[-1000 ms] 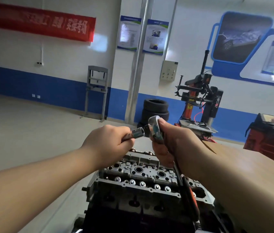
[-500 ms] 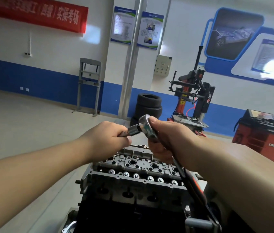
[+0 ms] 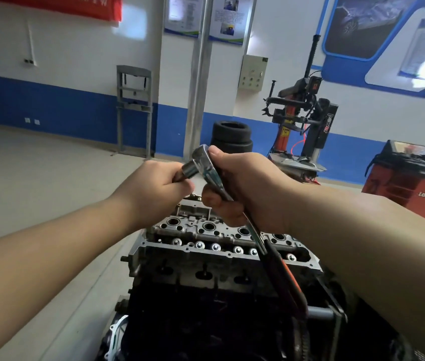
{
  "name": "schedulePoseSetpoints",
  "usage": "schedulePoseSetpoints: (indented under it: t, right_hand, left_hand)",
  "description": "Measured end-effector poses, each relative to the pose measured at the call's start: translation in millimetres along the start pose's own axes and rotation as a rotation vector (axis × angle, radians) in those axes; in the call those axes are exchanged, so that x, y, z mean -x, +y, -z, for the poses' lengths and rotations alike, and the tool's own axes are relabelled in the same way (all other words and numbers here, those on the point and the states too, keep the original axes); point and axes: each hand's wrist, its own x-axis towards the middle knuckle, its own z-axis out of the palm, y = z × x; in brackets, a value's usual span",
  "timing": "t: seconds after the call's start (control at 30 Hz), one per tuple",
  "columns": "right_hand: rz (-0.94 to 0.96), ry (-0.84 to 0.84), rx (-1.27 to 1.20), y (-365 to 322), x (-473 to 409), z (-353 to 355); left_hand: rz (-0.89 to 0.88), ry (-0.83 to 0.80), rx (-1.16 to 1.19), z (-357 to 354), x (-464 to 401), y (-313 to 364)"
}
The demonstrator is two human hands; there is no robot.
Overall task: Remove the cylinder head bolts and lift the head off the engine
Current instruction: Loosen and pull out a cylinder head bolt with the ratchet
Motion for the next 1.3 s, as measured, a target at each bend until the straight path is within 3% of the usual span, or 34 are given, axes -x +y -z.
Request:
schedulePoseSetpoints:
  t: [0.1, 0.2, 0.3, 0.37, 0.43, 0.53, 0.7, 0.8, 1.07, 1.3]
  right_hand:
    - [0.036, 0.162, 0.122, 0.6, -10.4, -8.0]
    - [0.225, 0.367, 0.353, 0.7, -26.0, -16.1]
    - [0.437, 0.529, 0.655, -8.1, -49.6, -16.8]
    - [0.478, 0.583, 0.832, -24.0, -62.8, -10.2]
    - [0.499, 0.595, 0.985, -42.1, -71.2, -5.1]
    - [0.537, 0.645, 1.190, -60.5, -83.5, 5.9]
    - [0.398, 0.567, 1.238, -60.5, -111.9, 26.6]
    - [0.373, 0.525, 1.225, -44.5, -128.8, 34.8]
    - [0.384, 0.420, 1.245, -33.4, -155.7, 38.5]
    - [0.405, 0.348, 1.291, -45.0, -160.9, 27.4]
  left_hand:
    - [0.059, -0.036, 0.034, -1.8, -0.6, -9.1]
    - [0.050, -0.015, -0.146, -3.4, -9.9, -11.3]
    - [0.032, 0.014, -0.128, 0.3, -24.8, -13.1]
    - [0.036, -0.004, -0.032, 4.2, -35.6, -18.8]
    - [0.021, -0.027, -0.124, 4.0, -42.9, -34.6]
    - [0.265, 0.025, -0.137, -8.0, -33.4, -85.1]
    - [0.710, 0.085, 0.374, -44.9, 5.6, -165.2]
    - [0.756, 0.084, 0.618, -62.7, 15.8, -183.4]
    - [0.670, 0.136, 0.618, -84.4, -3.6, -196.5]
    - [0.724, 0.183, 0.541, -93.7, -0.9, -207.4]
